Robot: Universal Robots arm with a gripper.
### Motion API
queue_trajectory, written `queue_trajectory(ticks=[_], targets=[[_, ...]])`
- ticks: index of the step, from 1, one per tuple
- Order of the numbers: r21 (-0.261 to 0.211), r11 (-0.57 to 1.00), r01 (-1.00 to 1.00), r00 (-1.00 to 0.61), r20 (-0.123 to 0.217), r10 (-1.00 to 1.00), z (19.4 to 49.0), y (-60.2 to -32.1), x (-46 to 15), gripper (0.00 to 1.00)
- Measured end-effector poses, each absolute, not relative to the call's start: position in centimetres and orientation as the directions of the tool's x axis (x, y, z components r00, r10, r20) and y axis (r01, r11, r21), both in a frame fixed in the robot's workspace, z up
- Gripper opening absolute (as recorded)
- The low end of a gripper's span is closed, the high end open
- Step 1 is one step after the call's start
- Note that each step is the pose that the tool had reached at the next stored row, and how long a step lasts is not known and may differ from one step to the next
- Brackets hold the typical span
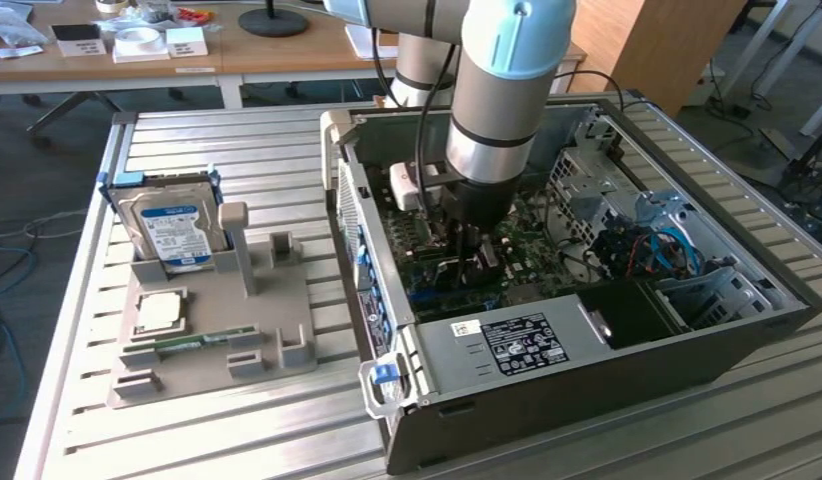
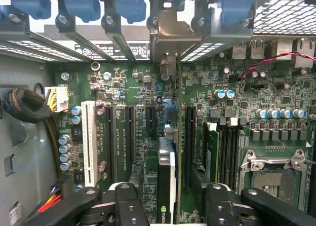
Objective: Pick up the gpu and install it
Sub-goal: 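Insert the gpu into the slot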
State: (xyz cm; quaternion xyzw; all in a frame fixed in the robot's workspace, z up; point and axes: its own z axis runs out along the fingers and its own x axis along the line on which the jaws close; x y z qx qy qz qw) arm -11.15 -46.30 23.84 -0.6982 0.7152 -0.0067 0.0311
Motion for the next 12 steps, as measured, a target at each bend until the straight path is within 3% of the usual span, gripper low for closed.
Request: queue_trajectory(ticks=[12], targets=[[-0.053,0.025,-0.998,-0.023,-0.033,-0.999,25.0,-46.3,-11.1,0.52]])
